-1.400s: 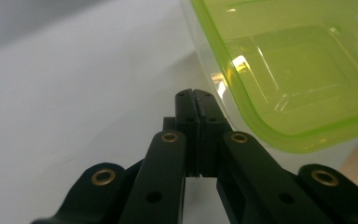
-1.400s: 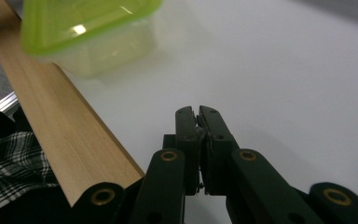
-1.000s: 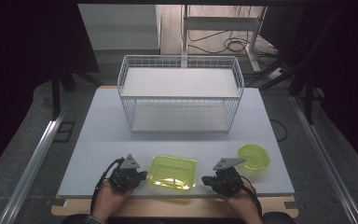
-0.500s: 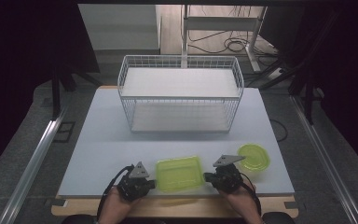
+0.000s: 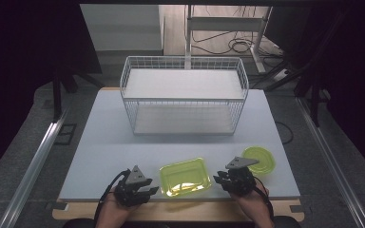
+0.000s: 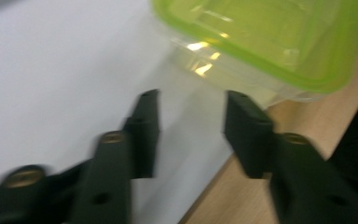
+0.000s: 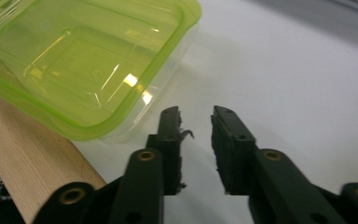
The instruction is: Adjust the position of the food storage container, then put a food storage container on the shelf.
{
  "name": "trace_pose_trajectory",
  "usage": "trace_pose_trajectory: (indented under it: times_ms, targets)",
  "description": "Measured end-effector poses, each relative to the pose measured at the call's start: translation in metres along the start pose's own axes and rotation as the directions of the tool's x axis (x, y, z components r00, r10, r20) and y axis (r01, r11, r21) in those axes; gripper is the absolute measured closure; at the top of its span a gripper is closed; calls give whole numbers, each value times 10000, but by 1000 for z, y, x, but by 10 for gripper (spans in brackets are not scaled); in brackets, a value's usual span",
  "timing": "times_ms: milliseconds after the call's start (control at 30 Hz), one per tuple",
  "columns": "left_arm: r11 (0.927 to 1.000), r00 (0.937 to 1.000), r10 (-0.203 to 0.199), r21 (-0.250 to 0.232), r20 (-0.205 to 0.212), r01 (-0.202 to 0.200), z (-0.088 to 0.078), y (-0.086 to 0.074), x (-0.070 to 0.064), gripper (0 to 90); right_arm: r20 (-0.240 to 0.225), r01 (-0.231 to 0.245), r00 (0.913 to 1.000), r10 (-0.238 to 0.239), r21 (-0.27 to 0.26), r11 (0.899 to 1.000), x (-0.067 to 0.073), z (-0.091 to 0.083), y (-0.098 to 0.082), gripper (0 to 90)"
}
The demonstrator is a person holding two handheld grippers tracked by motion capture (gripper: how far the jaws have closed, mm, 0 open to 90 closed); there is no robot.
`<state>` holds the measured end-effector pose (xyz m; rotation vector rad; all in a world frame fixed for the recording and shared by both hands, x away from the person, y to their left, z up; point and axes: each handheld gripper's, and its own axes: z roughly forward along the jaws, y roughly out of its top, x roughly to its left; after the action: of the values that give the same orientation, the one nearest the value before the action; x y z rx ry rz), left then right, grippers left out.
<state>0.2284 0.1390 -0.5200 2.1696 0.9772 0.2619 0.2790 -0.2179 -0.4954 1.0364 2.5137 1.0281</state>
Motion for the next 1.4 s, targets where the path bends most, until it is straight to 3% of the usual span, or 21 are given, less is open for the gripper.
trace_pose_trajectory:
  times_ms: [33, 67, 100, 133, 167, 233, 333, 367, 533, 667, 933, 1000, 1133, 1333, 1400]
  targets:
    - [10000, 10000, 0, 0, 0, 0, 0, 0, 0, 469, 0, 0, 10000, 0, 0, 10000, 0, 0, 0, 693]
    - [10000, 9997, -53, 37, -258, 54, -1, -2, 2, 420, 138, -12, 9999, 14, -162, 9999, -1, -5, 0, 626]
    - [10000, 9997, -53, 37, -258, 54, -1, -2, 2, 380, 197, -51, 9998, 56, -265, 9996, -1, -6, 0, 593]
    - [10000, 9994, -65, 40, -352, 66, -1, -3, 3, 380, 197, -51, 9998, 56, -265, 9996, -1, -6, 0, 593]
    - [9999, 9989, -126, 2, -448, 126, -2, -5, 3, 291, 250, -81, 9996, 93, -463, 9989, -2, -10, 0, 525]
    - [9999, 9978, -125, -97, -655, 119, -3, -6, 2, 216, 331, -76, 9994, 94, -532, 9986, -3, -12, -1, 454]
    - [9999, 9966, -69, -108, -824, 60, -4, -8, 2, 143, 297, -156, 9994, 173, -586, 9982, -4, -12, -3, 382]
    - [9999, 9949, 1, -107, -1012, -12, -3, -9, 2, 94, 171, -164, 9997, 176, -667, 9976, -5, -12, -4, 315]
    - [9995, 9886, 252, -132, -1486, -275, -1, -13, 2, 44, -116, -412, 9991, 403, -910, 9950, -7, -11, -4, 214]
    - [9992, 9881, 260, -259, -1517, -303, -2, -14, 3, 36, -326, -415, 9987, 383, -1052, 9936, -7, -9, -3, 161]
    - [9994, 9843, 296, -124, -1741, -322, -2, -16, 4, 37, -1012, -1045, 9901, 969, -734, 9918, -5, -3, 3, 65]
    - [9994, 9826, 350, -12, -1822, -359, -1, -16, 5, 37, -931, -1355, 9873, 1290, -667, 9885, -6, -3, 5, 61]
    - [9994, 9820, 342, -33, -1855, -354, -1, -16, 5, 38, -1381, -1921, 9734, 1826, -585, 9796, -9, -2, 10, 128]
    - [9991, 9811, 409, 18, -1891, -413, -1, -16, 4, 42, -1873, -1911, 9656, 1803, -412, 9807, -12, 1, 20, 273]
    - [9990, 9808, 433, 13, -1902, -438, -1, -16, 4, 42, -2075, -2049, 9589, 1934, -350, 9782, -13, 4, 22, 316]
